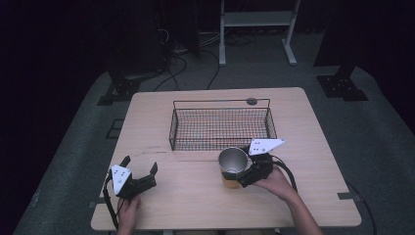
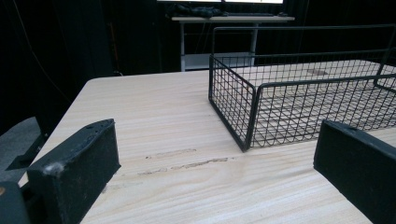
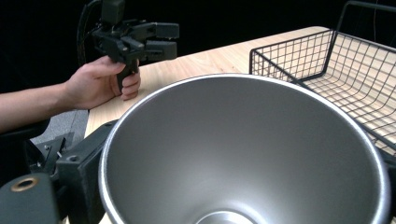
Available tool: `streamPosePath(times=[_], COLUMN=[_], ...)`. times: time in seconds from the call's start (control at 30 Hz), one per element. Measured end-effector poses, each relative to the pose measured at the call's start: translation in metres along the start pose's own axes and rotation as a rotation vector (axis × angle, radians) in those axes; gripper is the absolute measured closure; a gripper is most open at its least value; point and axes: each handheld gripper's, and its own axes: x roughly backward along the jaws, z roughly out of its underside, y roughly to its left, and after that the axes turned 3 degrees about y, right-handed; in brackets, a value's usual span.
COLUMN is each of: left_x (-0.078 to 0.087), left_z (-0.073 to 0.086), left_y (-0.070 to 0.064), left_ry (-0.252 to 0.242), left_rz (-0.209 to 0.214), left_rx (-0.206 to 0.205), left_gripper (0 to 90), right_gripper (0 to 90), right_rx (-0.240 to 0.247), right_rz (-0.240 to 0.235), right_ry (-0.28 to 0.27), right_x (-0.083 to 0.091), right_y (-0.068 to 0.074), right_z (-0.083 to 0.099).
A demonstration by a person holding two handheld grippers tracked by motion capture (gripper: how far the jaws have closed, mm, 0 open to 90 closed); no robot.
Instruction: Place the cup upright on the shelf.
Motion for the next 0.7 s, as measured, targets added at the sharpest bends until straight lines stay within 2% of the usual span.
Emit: streamPosePath(times=[0.3, 0.57, 0.7], left_x=[0.000, 0.000, 0.000], left_z=[0.000, 0.000, 0.000], left_y=[0.000, 0.000, 0.000], left_ry=[0.000, 0.001, 0.002], left_rz=[0.001, 0.001, 0.001], left_rx=[0.002, 0.003, 0.003], left_gripper=[0.0, 0.0, 0.0], right_gripper=[8.2, 8.2, 8.2], right_rx=[-0.018, -0.030, -0.036], right_rz=[0.011, 0.028, 0.030], right_ry=[-0.032, -0.026, -0.043], right_x=[0.009, 0.013, 0.017], right_y=[-0.012, -0.026, -0.032], right_z=[-0.014, -0.029, -0.037])
